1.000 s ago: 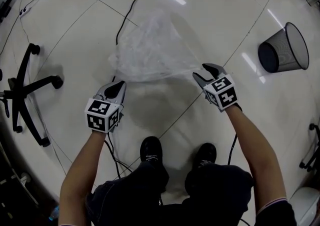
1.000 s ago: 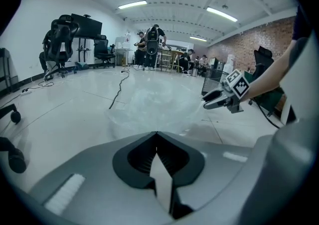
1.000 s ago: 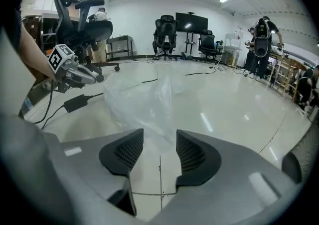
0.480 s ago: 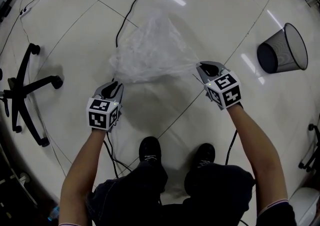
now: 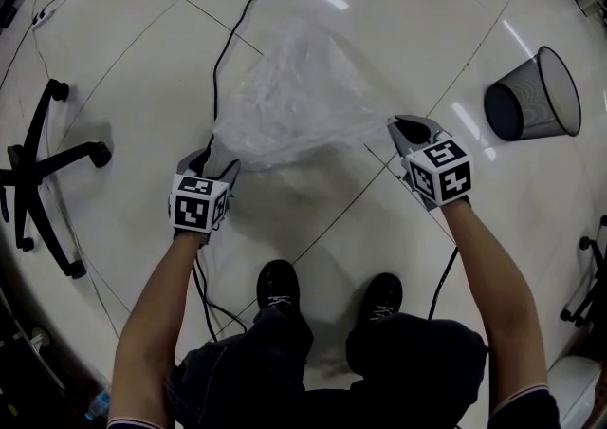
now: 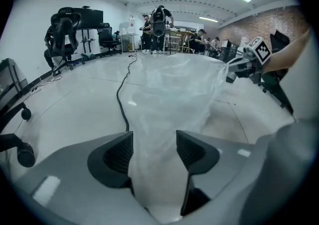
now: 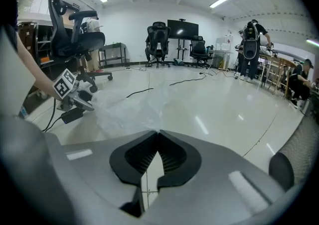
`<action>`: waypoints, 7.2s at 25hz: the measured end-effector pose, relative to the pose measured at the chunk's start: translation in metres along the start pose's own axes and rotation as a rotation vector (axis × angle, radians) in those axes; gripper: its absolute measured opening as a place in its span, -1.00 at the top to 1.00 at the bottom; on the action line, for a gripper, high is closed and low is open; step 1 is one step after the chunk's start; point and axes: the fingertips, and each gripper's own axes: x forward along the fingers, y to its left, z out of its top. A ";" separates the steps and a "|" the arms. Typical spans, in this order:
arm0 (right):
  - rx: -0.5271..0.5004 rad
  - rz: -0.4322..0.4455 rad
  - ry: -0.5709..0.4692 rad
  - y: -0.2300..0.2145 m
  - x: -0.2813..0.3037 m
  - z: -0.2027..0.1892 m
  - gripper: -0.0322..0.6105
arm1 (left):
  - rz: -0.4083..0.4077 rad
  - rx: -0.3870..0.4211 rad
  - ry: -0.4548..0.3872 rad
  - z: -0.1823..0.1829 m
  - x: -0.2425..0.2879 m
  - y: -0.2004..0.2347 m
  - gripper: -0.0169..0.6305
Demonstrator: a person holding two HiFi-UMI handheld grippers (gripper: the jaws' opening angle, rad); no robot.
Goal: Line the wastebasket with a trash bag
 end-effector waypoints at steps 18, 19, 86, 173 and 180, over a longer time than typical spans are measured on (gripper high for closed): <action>0.068 -0.087 -0.061 -0.026 -0.056 0.004 0.89 | -0.194 0.156 -0.111 0.063 -0.018 -0.055 0.91; 0.071 -0.098 -0.072 -0.027 -0.064 0.008 0.89 | -0.195 0.167 -0.131 0.073 -0.025 -0.059 0.91; 0.138 -0.859 -0.419 -0.247 -0.577 0.068 0.89 | -0.619 0.723 -0.673 0.568 -0.182 -0.469 0.91; 0.466 -0.667 -0.189 -0.509 -0.386 -0.086 0.89 | -0.676 0.633 -0.197 0.597 0.162 -0.550 0.91; 0.512 -0.658 -0.183 -0.540 -0.364 -0.102 0.89 | -0.656 0.603 -0.150 0.603 0.203 -0.541 0.91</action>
